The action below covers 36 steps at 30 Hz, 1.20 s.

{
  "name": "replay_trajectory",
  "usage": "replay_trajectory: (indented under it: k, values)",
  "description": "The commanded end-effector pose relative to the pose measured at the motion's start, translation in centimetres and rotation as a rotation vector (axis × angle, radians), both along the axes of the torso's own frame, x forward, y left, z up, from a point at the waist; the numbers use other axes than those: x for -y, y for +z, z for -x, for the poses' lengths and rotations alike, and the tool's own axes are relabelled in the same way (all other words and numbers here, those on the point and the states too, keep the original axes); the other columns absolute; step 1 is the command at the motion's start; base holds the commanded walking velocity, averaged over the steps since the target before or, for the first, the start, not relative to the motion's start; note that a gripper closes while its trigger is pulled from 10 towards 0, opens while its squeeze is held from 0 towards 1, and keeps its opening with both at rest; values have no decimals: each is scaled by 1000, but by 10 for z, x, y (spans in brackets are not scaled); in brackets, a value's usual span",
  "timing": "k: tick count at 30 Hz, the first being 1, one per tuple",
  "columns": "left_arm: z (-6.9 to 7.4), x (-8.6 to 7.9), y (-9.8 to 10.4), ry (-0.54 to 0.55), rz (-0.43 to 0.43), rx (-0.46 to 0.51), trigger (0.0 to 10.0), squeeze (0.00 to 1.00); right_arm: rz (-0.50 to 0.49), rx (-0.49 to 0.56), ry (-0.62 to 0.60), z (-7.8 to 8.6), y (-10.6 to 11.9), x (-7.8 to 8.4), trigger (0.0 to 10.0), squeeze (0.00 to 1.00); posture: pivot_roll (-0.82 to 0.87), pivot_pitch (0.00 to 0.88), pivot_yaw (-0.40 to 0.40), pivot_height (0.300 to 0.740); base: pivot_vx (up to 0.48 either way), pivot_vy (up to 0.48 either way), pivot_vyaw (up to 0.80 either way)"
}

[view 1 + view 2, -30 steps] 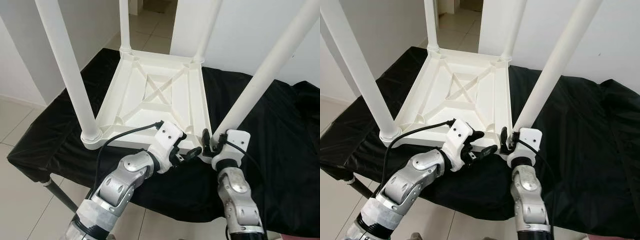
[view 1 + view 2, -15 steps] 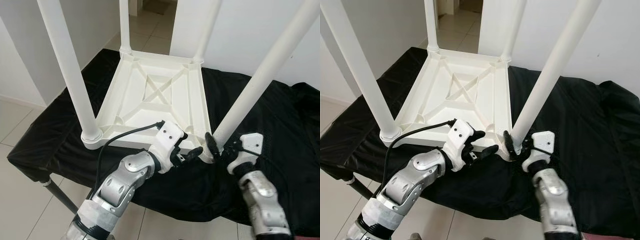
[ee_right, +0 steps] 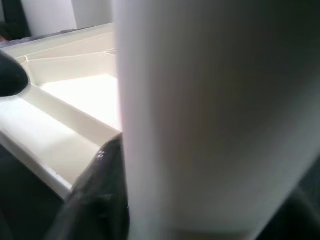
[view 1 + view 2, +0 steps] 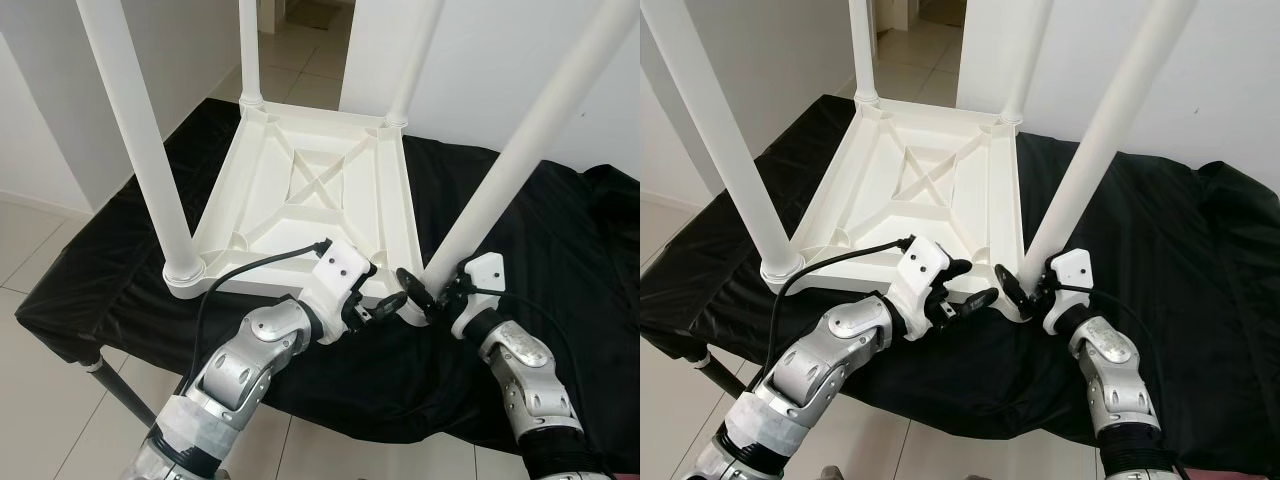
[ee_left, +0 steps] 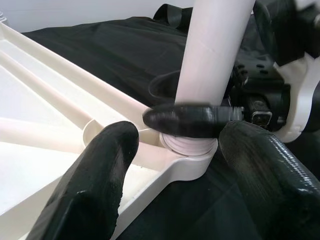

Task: Building children table

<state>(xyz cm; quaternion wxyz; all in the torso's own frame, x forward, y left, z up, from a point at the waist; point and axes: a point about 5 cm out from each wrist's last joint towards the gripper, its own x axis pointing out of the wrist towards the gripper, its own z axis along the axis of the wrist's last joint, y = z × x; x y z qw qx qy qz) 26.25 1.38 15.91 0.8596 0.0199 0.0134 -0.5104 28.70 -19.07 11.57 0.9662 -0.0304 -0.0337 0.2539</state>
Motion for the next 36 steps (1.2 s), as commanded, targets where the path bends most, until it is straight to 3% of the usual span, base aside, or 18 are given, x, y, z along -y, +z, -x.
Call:
replay_trajectory:
  k: [1,8,9,10,11,19,21,25,28,31,36]
  values:
    - [1,3,-1,-32,-7,6,10000,0,9,-20,20,4,-6,0,0,0,-78,0,-83,740,0,0,0]
    - [1,3,-1,-23,-6,6,10000,0,-28,-21,-11,10,-8,3,0,0,-70,0,-85,740,0,0,0]
    - [1,2,-1,-19,-6,5,10000,0,-39,-17,-35,11,-7,3,4235,0,-68,0,-87,740,0,0,0]
    - [1,2,-1,-19,-6,5,10000,0,-39,-17,-35,11,-7,3,4235,0,-68,0,-87,740,0,0,0]
    - [0,1,-2,-15,-9,3,10000,0,-56,-15,-66,12,-6,1,10000,0,-68,0,-86,740,0,0,0]
    - [1,-1,-5,-8,-13,-4,10000,0,-58,9,-249,16,-4,-6,10000,0,-70,0,-83,740,0,0,0]
    - [-2,0,-7,3,-12,-10,10000,0,-110,-6,-470,20,-8,-15,10000,0,-77,0,-74,740,0,0,0]
    - [-2,0,-7,2,-12,-10,10000,0,-88,-19,-599,21,-11,-13,10000,0,-78,0,-72,740,0,0,0]
    - [-2,-2,-9,-7,-22,-12,10000,0,-80,-63,-783,25,-17,-13,10000,0,-79,0,-76,740,0,0,0]
    - [-1,-4,-11,-16,-30,-13,10000,0,-126,-88,-816,28,-18,-23,10000,0,-86,0,-68,740,0,0,0]
    - [1,-3,-12,-20,-44,25,10000,0,-165,-47,-725,26,-9,-27,10000,0,-99,0,-65,740,0,0,0]
